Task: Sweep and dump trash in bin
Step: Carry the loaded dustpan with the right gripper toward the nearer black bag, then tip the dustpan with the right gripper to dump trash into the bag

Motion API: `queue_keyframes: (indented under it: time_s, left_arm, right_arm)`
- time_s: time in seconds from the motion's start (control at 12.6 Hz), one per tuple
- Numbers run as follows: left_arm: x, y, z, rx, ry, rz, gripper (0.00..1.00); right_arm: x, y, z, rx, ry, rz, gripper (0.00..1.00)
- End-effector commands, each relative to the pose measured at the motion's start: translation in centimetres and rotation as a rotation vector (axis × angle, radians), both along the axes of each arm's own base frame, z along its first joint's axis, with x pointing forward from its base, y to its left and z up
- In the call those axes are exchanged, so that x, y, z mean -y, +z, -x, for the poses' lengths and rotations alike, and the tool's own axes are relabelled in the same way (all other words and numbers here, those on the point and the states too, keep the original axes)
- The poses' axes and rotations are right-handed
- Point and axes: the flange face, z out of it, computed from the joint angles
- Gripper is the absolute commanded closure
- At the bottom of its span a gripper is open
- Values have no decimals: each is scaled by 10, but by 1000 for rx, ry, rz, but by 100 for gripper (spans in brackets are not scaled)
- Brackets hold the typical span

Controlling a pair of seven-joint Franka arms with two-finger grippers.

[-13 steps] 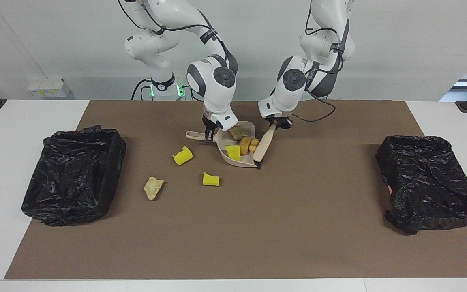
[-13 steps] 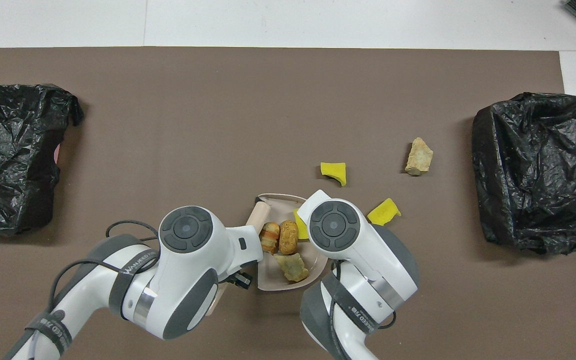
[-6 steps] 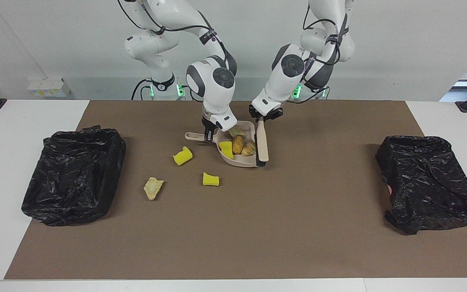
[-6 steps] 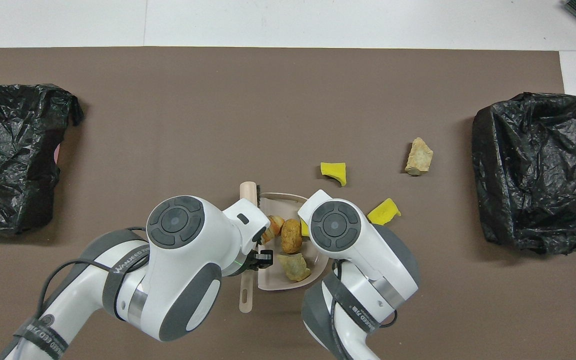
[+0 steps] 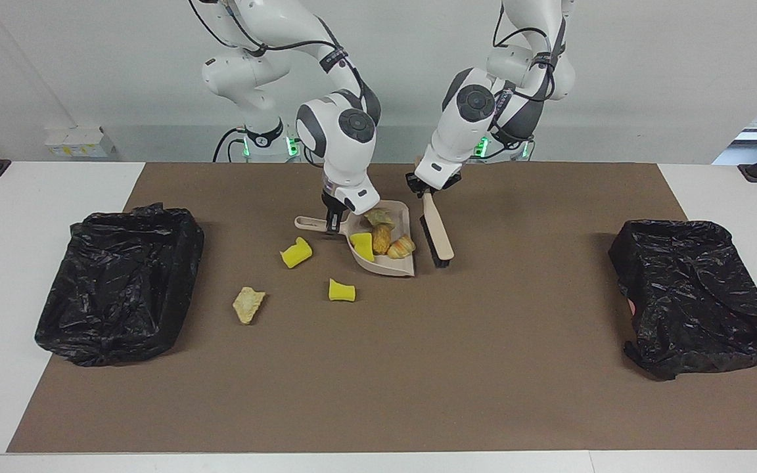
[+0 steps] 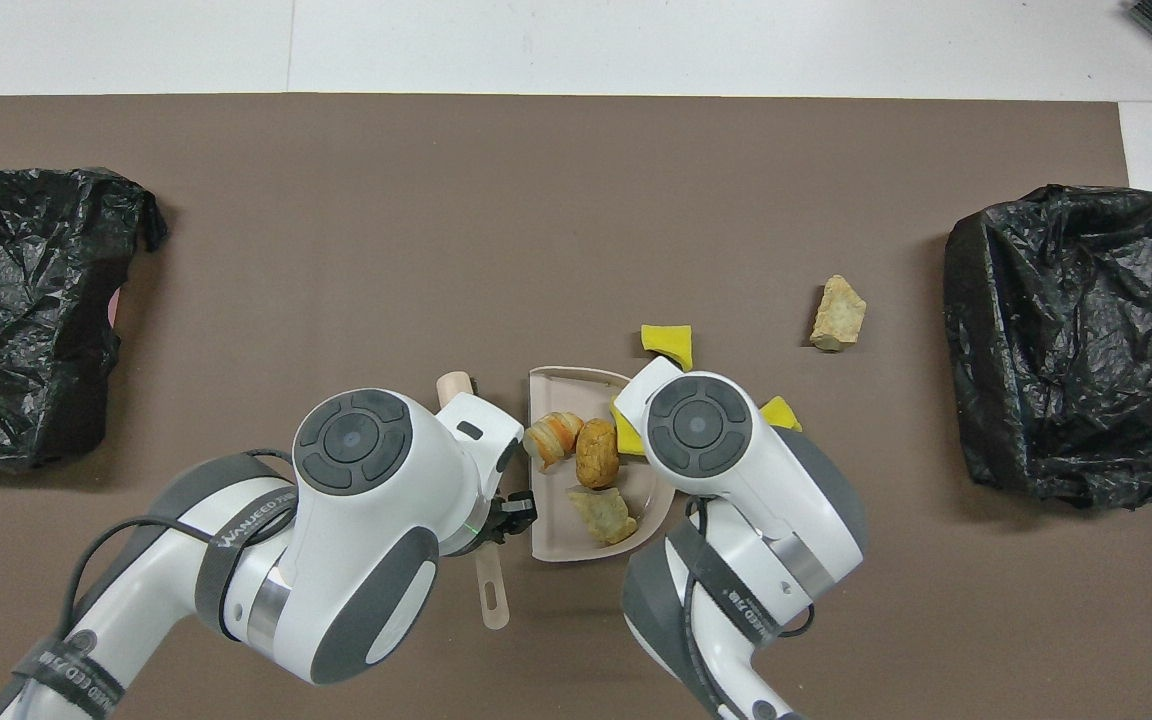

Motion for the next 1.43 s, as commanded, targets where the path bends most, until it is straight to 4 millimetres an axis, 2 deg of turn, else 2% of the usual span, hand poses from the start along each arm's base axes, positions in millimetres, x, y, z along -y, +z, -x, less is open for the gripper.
queue_keyframes:
  time_s: [0.0,0.08,0.24,0.48,0.64,0.8,0.96,1.11,1.27,1.35]
  left_arm:
    - [-11,7,23,25,-19,-62,100]
    - [-10,4,33,24,-34,-68,100]
    - [4,0,71,63,-83,-47,100]
    - [30,-5,126,93,-95,-50,100]
    - [46,-23,161,112,-119,-71,100]
    - [58,-39,191,146,-135,-71,100]
    - [64,-47,207,164,-139,-61,100]
    - [67,-52,213,159,-151,-68,100]
    - [67,-56,218,157,-162,-71,100]
    - [67,-59,219,156,-165,-74,100]
  right_arm:
    - [28,39,-20,-17,46,15,100]
    - [40,51,-28,-30,41,14,100]
    - [66,77,-41,-40,61,10,100]
    - [116,114,-63,-45,52,13,100]
    - [164,131,-77,-41,50,-1,100]
    - [213,143,-78,-56,9,-4,100]
    - [263,147,-78,-78,17,11,100]
    - [321,157,-79,-86,45,30,100]
    - [370,157,-78,-107,94,67,100]
    - [395,165,-79,-86,117,84,100]
